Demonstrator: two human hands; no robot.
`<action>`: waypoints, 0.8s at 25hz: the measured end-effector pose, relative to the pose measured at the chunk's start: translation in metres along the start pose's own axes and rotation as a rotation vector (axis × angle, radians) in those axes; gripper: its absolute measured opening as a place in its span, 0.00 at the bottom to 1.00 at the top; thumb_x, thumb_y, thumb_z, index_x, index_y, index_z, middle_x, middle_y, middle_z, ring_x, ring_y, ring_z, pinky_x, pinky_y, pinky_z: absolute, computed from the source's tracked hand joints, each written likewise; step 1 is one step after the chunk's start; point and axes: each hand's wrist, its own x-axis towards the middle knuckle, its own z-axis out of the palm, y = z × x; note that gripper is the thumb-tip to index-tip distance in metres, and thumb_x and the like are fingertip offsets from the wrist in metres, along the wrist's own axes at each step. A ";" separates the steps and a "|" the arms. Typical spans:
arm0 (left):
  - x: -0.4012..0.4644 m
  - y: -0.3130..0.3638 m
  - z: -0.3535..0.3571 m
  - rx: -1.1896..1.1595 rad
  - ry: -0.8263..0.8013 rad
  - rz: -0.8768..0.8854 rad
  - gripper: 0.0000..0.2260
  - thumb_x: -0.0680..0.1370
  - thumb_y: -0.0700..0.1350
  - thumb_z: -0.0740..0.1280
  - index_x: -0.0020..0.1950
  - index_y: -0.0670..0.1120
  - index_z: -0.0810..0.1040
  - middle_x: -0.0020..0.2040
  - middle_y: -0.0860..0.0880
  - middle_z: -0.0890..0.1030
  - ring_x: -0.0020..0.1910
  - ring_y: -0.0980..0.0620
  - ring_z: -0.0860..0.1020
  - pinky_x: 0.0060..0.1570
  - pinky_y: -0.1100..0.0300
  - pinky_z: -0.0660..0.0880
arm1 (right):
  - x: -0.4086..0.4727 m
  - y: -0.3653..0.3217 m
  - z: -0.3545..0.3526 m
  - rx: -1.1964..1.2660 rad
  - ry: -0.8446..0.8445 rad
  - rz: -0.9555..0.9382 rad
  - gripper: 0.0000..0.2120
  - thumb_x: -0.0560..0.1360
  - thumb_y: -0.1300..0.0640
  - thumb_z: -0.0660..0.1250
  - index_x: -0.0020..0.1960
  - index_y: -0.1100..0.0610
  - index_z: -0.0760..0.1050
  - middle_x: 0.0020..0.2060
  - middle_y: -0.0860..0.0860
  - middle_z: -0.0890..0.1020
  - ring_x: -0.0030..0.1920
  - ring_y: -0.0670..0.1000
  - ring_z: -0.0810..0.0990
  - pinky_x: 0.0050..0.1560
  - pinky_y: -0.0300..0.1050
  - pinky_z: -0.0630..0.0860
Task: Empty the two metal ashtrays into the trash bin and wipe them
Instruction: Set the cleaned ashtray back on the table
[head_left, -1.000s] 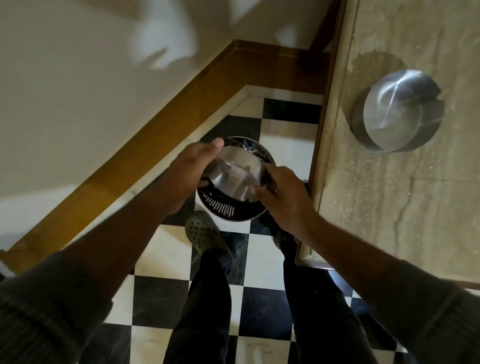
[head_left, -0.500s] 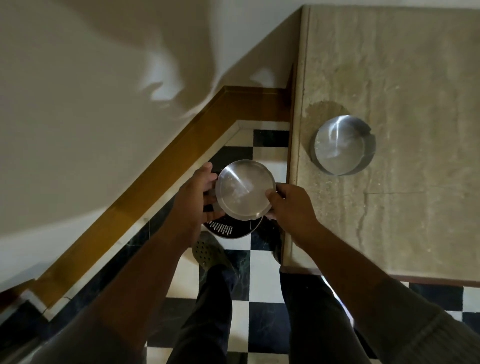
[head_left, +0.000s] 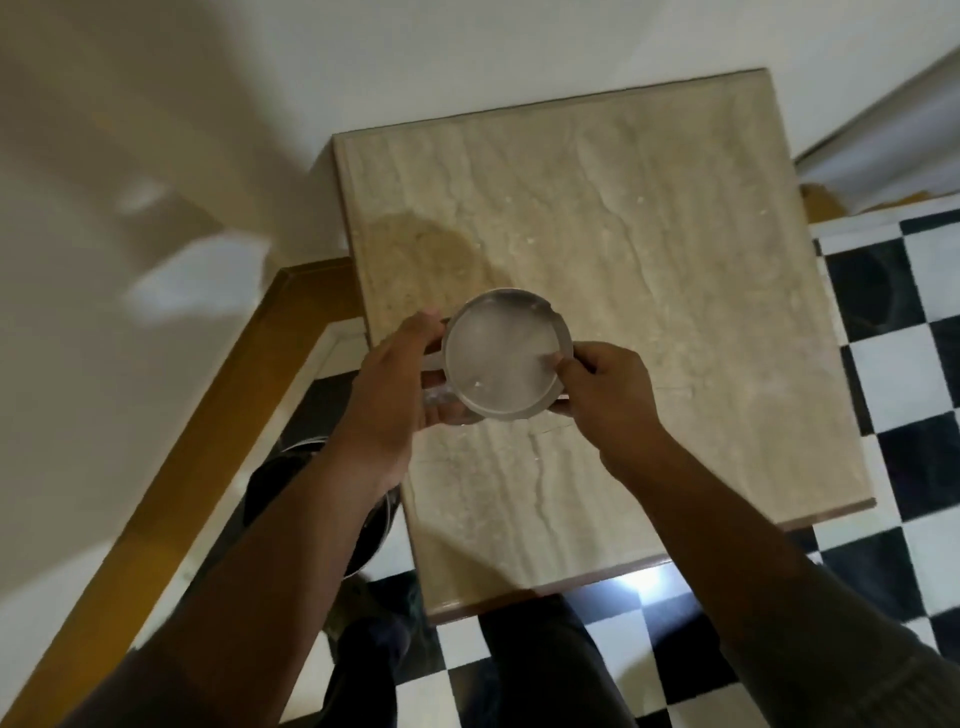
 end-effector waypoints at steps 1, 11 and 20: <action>0.007 0.003 0.018 0.010 -0.039 0.009 0.22 0.80 0.61 0.59 0.58 0.46 0.82 0.47 0.51 0.85 0.45 0.51 0.82 0.41 0.55 0.80 | 0.010 0.001 -0.014 -0.001 0.025 0.005 0.09 0.80 0.60 0.65 0.44 0.56 0.82 0.44 0.58 0.85 0.45 0.57 0.86 0.47 0.54 0.86; 0.043 -0.013 0.114 0.109 -0.076 -0.097 0.22 0.80 0.61 0.59 0.65 0.51 0.80 0.62 0.49 0.83 0.62 0.50 0.80 0.51 0.54 0.77 | 0.083 0.044 -0.074 -0.195 0.102 0.113 0.12 0.78 0.58 0.63 0.43 0.66 0.80 0.40 0.63 0.84 0.44 0.65 0.83 0.46 0.60 0.84; 0.051 -0.014 0.117 0.151 -0.039 -0.163 0.24 0.80 0.59 0.62 0.72 0.49 0.74 0.69 0.47 0.77 0.68 0.47 0.75 0.60 0.50 0.78 | 0.097 0.045 -0.065 -0.358 0.056 -0.012 0.12 0.80 0.62 0.59 0.42 0.62 0.79 0.31 0.51 0.76 0.29 0.45 0.72 0.22 0.31 0.66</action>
